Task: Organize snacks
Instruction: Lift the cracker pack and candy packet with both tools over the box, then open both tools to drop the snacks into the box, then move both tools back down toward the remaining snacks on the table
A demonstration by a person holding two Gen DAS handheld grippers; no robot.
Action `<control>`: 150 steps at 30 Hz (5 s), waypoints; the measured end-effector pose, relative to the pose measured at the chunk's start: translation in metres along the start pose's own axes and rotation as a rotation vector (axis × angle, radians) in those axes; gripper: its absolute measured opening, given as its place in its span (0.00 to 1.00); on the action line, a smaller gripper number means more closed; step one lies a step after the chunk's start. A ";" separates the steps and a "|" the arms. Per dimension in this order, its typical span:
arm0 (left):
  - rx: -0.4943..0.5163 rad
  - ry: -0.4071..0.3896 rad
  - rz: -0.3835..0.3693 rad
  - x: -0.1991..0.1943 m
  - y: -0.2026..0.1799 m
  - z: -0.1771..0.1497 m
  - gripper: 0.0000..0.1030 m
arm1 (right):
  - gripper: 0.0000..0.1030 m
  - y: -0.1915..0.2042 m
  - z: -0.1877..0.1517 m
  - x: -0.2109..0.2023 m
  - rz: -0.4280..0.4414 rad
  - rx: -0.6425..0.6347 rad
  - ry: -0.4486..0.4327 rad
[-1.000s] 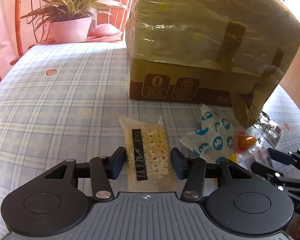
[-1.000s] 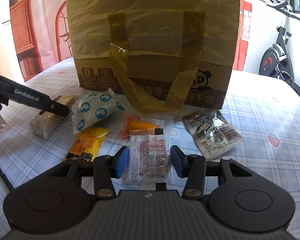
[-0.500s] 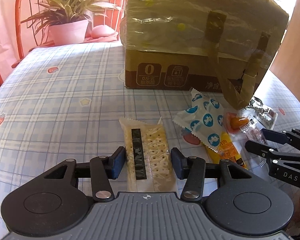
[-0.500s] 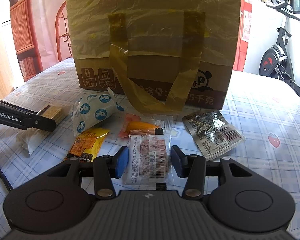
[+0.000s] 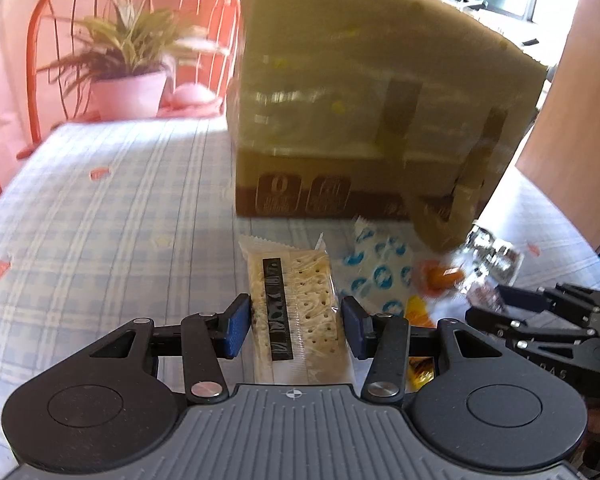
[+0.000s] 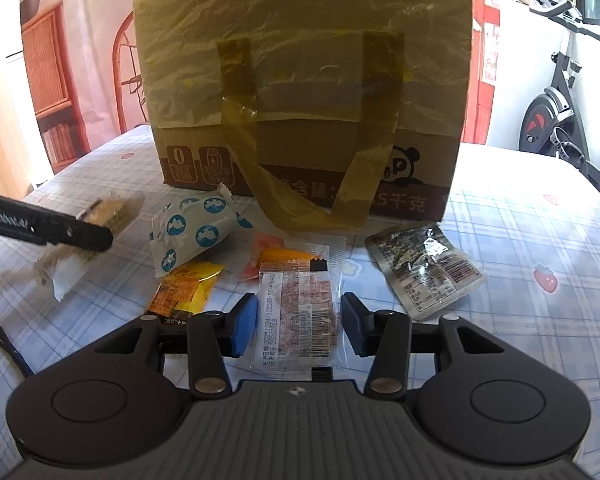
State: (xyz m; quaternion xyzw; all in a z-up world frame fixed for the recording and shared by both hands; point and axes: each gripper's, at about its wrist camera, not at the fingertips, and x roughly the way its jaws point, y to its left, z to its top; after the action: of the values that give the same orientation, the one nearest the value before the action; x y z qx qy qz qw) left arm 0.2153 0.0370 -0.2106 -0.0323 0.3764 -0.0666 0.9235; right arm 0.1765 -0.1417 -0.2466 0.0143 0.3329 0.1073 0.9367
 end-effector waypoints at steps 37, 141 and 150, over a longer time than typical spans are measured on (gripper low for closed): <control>0.021 -0.337 -0.105 -0.077 -0.027 0.198 0.50 | 0.47 -0.016 0.233 -0.053 0.038 -0.067 -0.324; -0.019 0.054 -0.132 0.001 -0.023 0.043 0.73 | 0.64 -0.057 0.073 -0.009 0.027 0.020 -0.033; 0.033 0.113 -0.142 0.029 -0.034 0.035 0.73 | 0.63 -0.065 0.054 0.009 0.003 0.001 0.026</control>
State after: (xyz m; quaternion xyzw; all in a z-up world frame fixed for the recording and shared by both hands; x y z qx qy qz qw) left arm 0.2564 -0.0008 -0.2020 -0.0397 0.4236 -0.1400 0.8941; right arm 0.2292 -0.2009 -0.2168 0.0137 0.3451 0.1089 0.9321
